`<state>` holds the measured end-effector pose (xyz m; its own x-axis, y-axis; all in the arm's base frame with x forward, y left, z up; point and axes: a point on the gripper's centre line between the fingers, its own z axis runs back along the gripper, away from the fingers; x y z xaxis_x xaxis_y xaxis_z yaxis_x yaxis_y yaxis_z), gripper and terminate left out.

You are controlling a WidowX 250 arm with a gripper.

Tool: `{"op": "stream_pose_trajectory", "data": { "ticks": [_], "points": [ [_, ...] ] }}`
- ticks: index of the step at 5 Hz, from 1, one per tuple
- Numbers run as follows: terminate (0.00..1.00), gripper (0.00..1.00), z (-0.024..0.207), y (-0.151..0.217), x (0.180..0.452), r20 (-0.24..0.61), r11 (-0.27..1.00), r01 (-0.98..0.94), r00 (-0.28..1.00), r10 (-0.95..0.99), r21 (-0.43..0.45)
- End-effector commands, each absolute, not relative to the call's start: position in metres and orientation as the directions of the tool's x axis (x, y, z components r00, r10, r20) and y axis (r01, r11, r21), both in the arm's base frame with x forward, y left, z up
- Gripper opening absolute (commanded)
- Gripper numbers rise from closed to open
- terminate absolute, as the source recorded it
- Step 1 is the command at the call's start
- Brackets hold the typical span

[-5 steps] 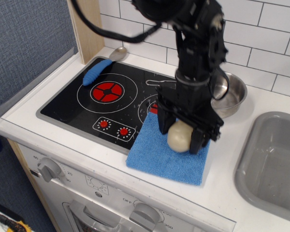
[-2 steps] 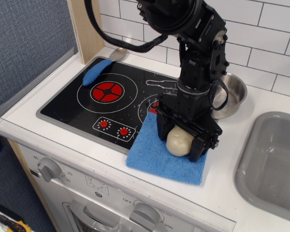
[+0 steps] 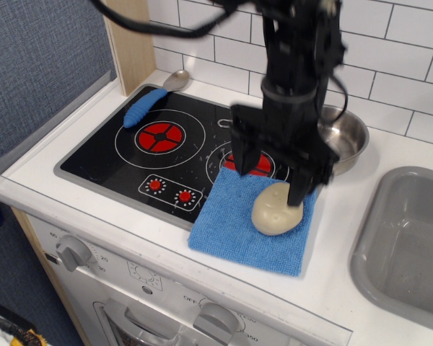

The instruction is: PLACE THE POTATO ON THE BLUE CLOTH

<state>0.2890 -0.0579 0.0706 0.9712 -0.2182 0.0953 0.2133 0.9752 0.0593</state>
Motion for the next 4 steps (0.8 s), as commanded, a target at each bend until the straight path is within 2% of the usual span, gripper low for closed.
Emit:
{"op": "stream_pose_trajectory", "data": {
  "ticks": [1, 3, 4],
  "points": [
    [0.00, 1.00, 0.1166, -0.0431, 0.2717, 0.177, 0.997, 0.079, 0.981, -0.083, 0.027],
    [0.00, 1.00, 0.1095, -0.0390, 0.2698, 0.164, 0.997, 0.066, 0.984, -0.072, 0.043],
    [1.00, 1.00, 0.1095, -0.0390, 0.2698, 0.164, 0.997, 0.066, 0.984, -0.072, 0.043]
  ]
}}
